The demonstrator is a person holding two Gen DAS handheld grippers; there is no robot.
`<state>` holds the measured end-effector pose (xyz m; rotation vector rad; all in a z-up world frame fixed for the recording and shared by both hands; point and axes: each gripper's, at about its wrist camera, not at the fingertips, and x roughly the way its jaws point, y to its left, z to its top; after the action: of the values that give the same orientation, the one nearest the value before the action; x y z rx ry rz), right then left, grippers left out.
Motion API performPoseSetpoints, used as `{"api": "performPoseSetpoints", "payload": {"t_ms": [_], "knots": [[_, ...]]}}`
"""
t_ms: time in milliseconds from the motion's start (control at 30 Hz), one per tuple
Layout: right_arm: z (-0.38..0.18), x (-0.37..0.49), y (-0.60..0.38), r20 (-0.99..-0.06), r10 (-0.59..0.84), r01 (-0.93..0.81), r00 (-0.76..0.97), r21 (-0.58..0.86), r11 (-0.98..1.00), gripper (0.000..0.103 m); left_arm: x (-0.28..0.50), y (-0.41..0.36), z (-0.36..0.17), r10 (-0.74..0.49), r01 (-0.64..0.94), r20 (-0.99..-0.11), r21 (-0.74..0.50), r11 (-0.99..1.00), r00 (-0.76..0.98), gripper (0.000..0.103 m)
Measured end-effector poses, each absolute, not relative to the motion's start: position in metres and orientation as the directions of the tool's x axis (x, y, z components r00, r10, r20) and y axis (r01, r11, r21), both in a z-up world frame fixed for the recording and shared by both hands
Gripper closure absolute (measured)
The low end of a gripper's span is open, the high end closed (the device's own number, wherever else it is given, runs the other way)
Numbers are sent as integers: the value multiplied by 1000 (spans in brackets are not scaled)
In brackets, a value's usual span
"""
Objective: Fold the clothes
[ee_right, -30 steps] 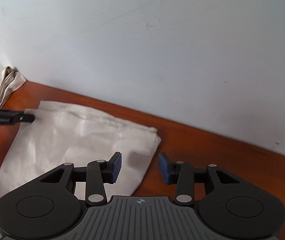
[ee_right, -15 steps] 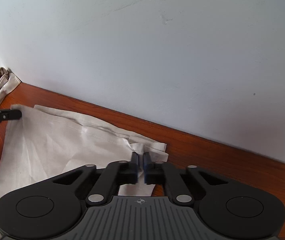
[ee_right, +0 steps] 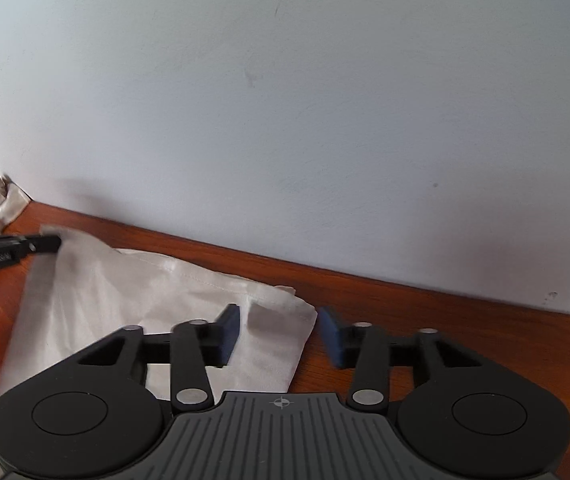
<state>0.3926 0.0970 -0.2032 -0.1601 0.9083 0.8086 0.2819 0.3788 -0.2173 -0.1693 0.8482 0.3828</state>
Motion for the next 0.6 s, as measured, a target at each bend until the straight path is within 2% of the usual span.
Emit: {"api": "performPoseSetpoints", "payload": {"t_ms": [67, 167, 233, 600], "knots": [[-200, 390, 90, -753, 557, -682, 350, 203, 703, 55, 279, 379, -212, 258, -392, -757, 2, 920, 601, 66], [-192, 386, 79, -752, 559, -674, 349, 214, 708, 55, 272, 382, -199, 224, -390, -758, -43, 920, 613, 46], [-185, 379, 71, -753, 557, -673, 351, 210, 709, 55, 265, 382, -189, 204, -384, -756, -68, 921, 622, 43], [-113, 313, 5, -751, 548, -673, 368, 191, 714, 55, 179, 352, -120, 143, -286, -747, -65, 956, 650, 43]]}}
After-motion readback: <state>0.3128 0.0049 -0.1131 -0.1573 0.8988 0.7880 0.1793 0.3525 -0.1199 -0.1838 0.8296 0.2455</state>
